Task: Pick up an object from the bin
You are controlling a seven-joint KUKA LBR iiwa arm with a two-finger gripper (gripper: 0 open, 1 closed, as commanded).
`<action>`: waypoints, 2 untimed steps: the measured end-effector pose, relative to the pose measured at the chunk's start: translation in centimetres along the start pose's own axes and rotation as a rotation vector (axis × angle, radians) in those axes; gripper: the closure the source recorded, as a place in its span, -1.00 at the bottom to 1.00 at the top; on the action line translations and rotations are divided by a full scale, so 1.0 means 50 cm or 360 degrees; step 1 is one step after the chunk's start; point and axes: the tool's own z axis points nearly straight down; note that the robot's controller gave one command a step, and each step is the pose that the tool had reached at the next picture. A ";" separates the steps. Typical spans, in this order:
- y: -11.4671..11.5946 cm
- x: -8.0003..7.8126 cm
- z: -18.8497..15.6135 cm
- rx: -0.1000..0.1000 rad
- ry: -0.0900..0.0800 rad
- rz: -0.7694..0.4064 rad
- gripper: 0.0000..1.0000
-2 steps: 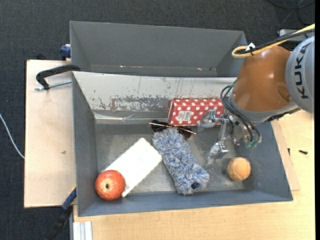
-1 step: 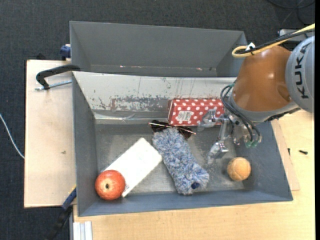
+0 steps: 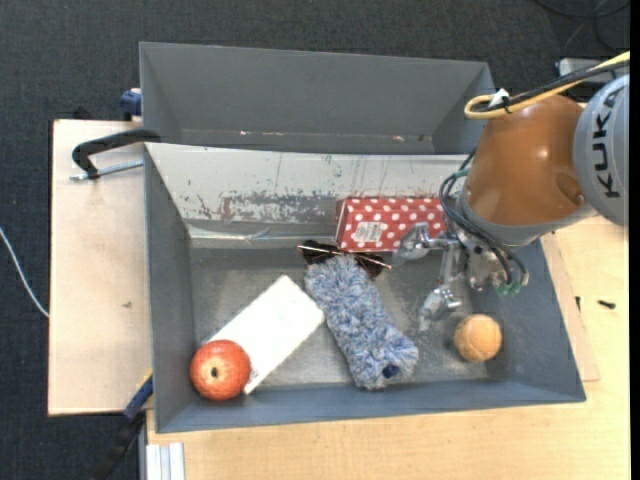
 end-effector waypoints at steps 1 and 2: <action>0.004 -0.001 0.026 -0.0001 0.0000 -0.0243 -1.00; 0.009 -0.004 -0.028 0.0002 -0.0010 -0.0377 1.00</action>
Offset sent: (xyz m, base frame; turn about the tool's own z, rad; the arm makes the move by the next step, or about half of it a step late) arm -0.0004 0.0037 0.0124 -0.2377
